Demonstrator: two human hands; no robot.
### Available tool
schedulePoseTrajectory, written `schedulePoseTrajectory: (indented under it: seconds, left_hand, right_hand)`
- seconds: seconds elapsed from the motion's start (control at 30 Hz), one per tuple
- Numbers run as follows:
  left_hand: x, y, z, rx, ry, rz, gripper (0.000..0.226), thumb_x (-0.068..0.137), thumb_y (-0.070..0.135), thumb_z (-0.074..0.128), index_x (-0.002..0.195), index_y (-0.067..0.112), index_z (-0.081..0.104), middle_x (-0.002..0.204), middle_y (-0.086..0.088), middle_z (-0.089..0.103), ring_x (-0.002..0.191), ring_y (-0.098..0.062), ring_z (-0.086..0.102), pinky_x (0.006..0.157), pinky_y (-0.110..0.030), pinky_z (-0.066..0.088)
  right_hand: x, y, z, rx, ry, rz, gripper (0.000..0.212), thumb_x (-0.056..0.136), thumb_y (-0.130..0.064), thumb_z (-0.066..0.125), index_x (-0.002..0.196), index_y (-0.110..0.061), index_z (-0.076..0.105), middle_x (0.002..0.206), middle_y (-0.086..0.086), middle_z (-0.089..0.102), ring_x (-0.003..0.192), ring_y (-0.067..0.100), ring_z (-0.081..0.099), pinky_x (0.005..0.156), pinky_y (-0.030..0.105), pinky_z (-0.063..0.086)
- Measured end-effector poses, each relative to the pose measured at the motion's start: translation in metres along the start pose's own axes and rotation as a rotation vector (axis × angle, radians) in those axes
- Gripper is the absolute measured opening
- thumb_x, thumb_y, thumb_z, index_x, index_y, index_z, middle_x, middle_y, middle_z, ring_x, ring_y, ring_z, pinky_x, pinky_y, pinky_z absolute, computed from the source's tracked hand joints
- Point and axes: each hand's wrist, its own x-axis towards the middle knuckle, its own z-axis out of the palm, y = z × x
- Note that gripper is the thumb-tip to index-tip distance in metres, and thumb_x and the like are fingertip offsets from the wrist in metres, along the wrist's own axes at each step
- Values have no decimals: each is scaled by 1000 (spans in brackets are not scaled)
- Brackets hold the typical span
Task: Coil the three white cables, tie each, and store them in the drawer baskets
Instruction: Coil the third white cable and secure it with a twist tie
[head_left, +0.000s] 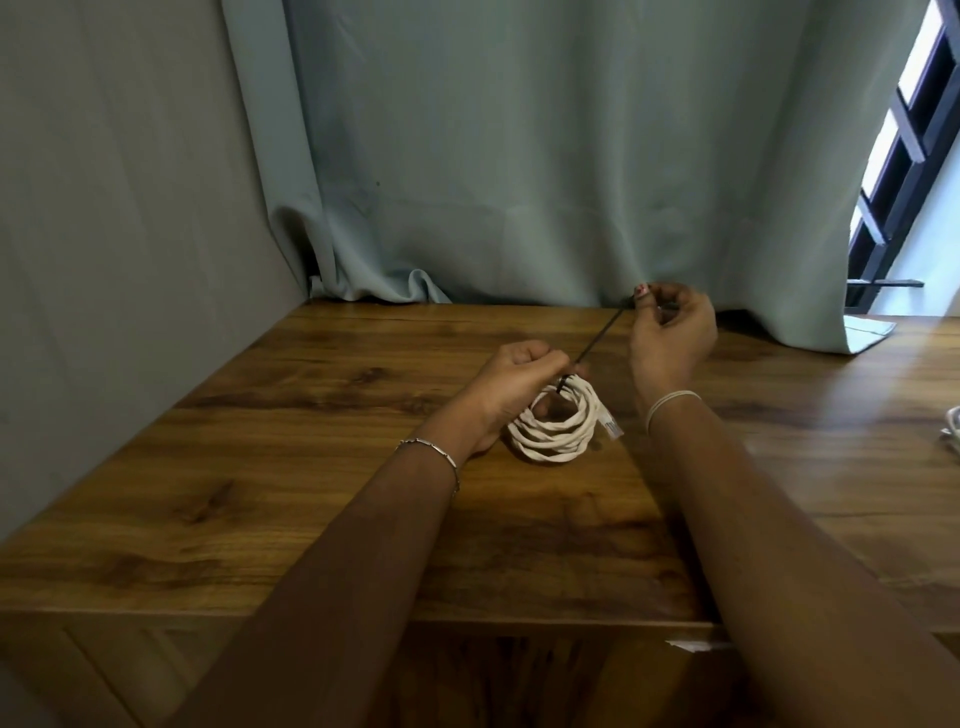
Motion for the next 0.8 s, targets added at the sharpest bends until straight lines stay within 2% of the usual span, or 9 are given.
schedulePoseTrajectory:
  seconds: [0.1, 0.2, 0.33, 0.43, 0.5, 0.6, 0.73, 0.8]
  left_hand:
    - [-1, 1, 1, -60, -79, -79, 9, 92, 12, 57, 86, 8, 63, 79, -3, 69, 58, -10, 60, 52, -18, 48]
    - [-2, 2, 1, -81, -139, -131, 10, 92, 15, 60, 100, 8, 59, 80, -4, 65, 60, -12, 60, 55, -20, 48]
    - [-5, 3, -1, -110, -209, -85, 12, 92, 15, 62, 98, 6, 68, 88, -11, 69, 70, -13, 66, 66, -23, 54]
    - [-5, 4, -5, -124, -186, -46, 19, 90, 14, 64, 106, 3, 67, 90, -12, 70, 73, -16, 67, 73, -27, 55]
    - [-5, 6, -6, -125, -138, -22, 24, 88, 12, 66, 110, 1, 64, 89, -12, 71, 68, -14, 67, 69, -26, 56]
    - [-7, 8, -5, -105, -87, 19, 34, 86, 8, 67, 118, 8, 56, 83, -9, 72, 65, -14, 68, 64, -26, 56]
    - [-7, 8, -5, -112, -109, 47, 24, 87, 6, 66, 111, 8, 66, 95, -13, 73, 85, -23, 68, 74, -28, 57]
    - [-8, 8, -4, -134, -122, 44, 24, 86, 4, 66, 110, 7, 67, 99, -15, 72, 82, -20, 69, 72, -27, 57]
  right_hand:
    - [2, 6, 0, -108, -14, 17, 8, 88, -23, 67, 84, -20, 62, 95, 6, 62, 78, 17, 55, 75, 29, 47]
    - [2, 12, -2, -214, -43, 19, 11, 89, -25, 67, 88, -14, 66, 101, 9, 64, 87, 24, 60, 78, 32, 46]
    - [2, 17, -7, -368, -190, 57, 13, 89, -31, 65, 92, -18, 67, 106, 5, 64, 96, 24, 61, 75, 32, 46]
    - [0, 17, -5, -519, -257, 26, 14, 88, -31, 65, 95, -19, 67, 107, 4, 64, 99, 24, 61, 76, 34, 47]
    - [-1, 16, -5, -563, -263, 29, 10, 87, -31, 66, 91, -22, 67, 107, 2, 65, 99, 24, 61, 75, 33, 45]
    - [0, 18, -7, -563, -293, 77, 9, 85, -32, 67, 88, -23, 68, 104, -1, 68, 97, 22, 63, 75, 31, 45]
    - [-1, 18, -9, -596, -354, 80, 14, 86, -33, 66, 92, -21, 70, 103, 1, 69, 98, 22, 63, 74, 30, 45]
    - [-2, 17, -9, -601, -372, 86, 15, 86, -33, 66, 93, -20, 70, 100, 2, 69, 90, 21, 62, 72, 29, 44]
